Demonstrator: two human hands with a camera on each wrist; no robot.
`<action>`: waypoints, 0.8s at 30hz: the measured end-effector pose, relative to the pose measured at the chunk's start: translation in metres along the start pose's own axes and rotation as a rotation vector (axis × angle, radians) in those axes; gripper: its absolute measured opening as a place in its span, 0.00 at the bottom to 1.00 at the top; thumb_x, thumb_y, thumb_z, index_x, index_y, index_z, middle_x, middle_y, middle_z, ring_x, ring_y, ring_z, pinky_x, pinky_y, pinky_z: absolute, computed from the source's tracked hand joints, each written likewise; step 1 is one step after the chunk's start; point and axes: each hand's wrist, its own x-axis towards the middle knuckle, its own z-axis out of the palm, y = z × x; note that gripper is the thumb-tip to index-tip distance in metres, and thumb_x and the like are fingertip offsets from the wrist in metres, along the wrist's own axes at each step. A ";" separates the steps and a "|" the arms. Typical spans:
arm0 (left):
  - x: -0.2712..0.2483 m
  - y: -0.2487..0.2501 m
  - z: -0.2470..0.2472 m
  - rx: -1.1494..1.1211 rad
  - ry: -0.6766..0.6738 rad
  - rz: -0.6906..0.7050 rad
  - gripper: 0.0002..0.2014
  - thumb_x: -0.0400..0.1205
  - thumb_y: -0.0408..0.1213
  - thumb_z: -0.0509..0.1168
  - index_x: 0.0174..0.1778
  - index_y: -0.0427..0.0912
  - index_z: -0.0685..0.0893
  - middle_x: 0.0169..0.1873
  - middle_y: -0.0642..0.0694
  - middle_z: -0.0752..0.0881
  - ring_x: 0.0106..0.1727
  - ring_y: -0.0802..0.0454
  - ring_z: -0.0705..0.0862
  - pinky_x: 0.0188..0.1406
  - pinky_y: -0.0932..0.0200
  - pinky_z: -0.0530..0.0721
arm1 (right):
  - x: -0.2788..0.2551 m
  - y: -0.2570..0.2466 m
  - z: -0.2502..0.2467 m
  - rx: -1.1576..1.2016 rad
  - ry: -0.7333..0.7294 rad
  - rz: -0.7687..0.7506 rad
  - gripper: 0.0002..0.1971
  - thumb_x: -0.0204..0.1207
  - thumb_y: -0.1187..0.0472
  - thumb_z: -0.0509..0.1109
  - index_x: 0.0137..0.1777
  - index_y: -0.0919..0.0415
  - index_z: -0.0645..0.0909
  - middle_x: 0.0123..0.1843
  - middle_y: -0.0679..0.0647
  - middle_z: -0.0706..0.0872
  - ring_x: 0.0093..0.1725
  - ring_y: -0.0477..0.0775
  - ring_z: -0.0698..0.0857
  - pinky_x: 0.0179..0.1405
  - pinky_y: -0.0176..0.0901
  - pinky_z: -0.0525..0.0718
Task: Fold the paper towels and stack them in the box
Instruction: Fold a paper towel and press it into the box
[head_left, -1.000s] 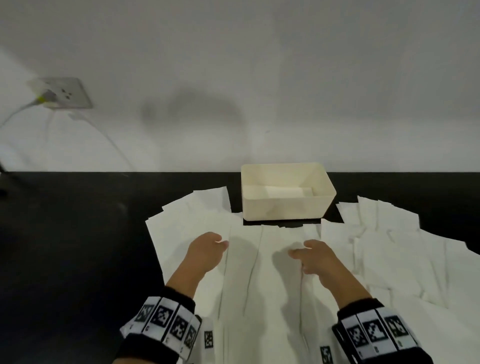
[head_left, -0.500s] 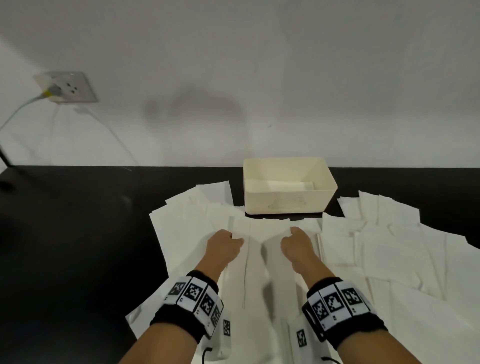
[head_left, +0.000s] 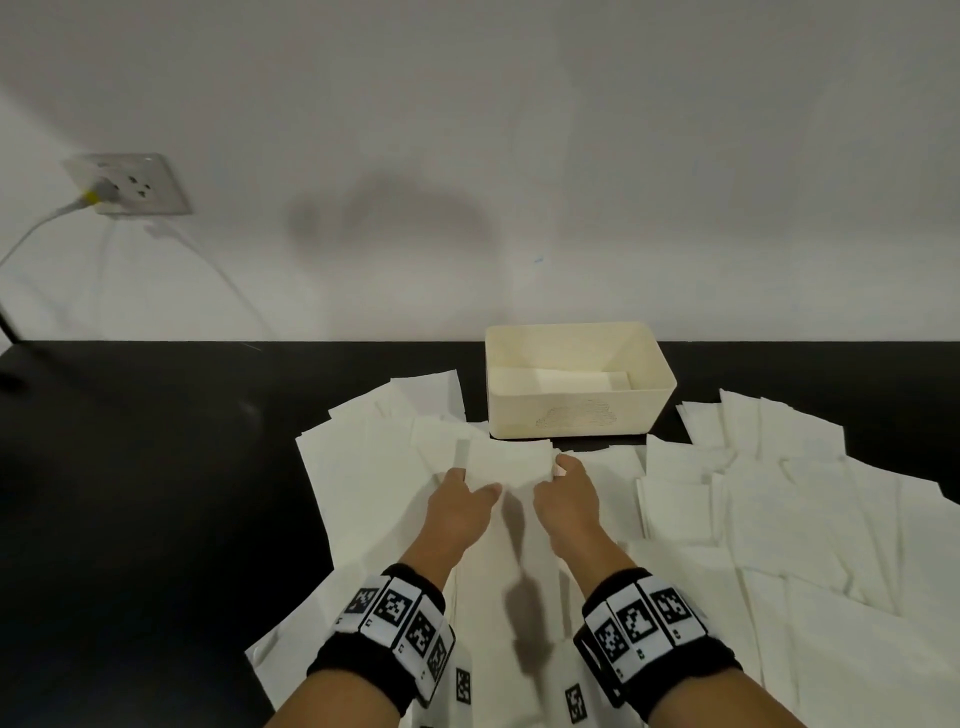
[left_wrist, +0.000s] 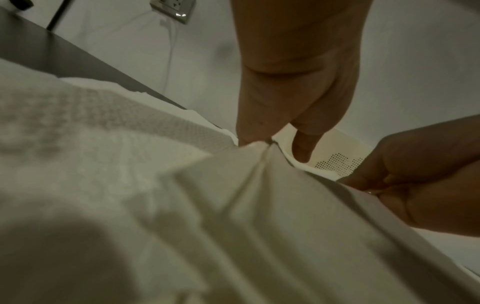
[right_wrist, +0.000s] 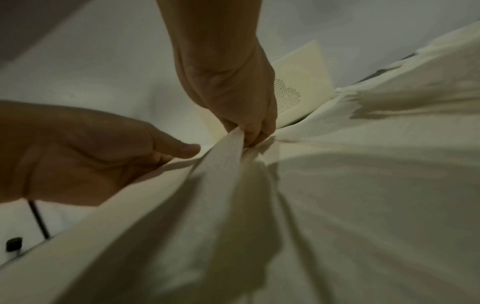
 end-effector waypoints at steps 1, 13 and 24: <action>0.000 0.001 0.000 -0.001 -0.010 0.007 0.27 0.83 0.43 0.63 0.76 0.37 0.66 0.68 0.41 0.76 0.67 0.44 0.76 0.60 0.59 0.75 | -0.001 0.000 0.002 -0.005 -0.011 -0.003 0.28 0.80 0.71 0.58 0.80 0.56 0.61 0.72 0.58 0.76 0.62 0.58 0.80 0.45 0.41 0.78; -0.006 0.012 -0.014 -0.284 -0.047 0.126 0.09 0.83 0.39 0.64 0.56 0.42 0.75 0.51 0.44 0.83 0.50 0.48 0.82 0.45 0.58 0.81 | -0.004 -0.007 -0.021 -0.084 -0.198 -0.015 0.27 0.70 0.62 0.75 0.69 0.59 0.74 0.61 0.54 0.83 0.55 0.54 0.83 0.49 0.41 0.81; -0.013 0.000 -0.049 -0.719 -0.048 0.291 0.19 0.72 0.21 0.72 0.51 0.48 0.78 0.49 0.46 0.86 0.51 0.47 0.85 0.47 0.55 0.85 | 0.014 -0.016 -0.097 0.136 -0.190 -0.230 0.08 0.62 0.69 0.81 0.38 0.59 0.86 0.45 0.53 0.90 0.45 0.53 0.87 0.45 0.41 0.83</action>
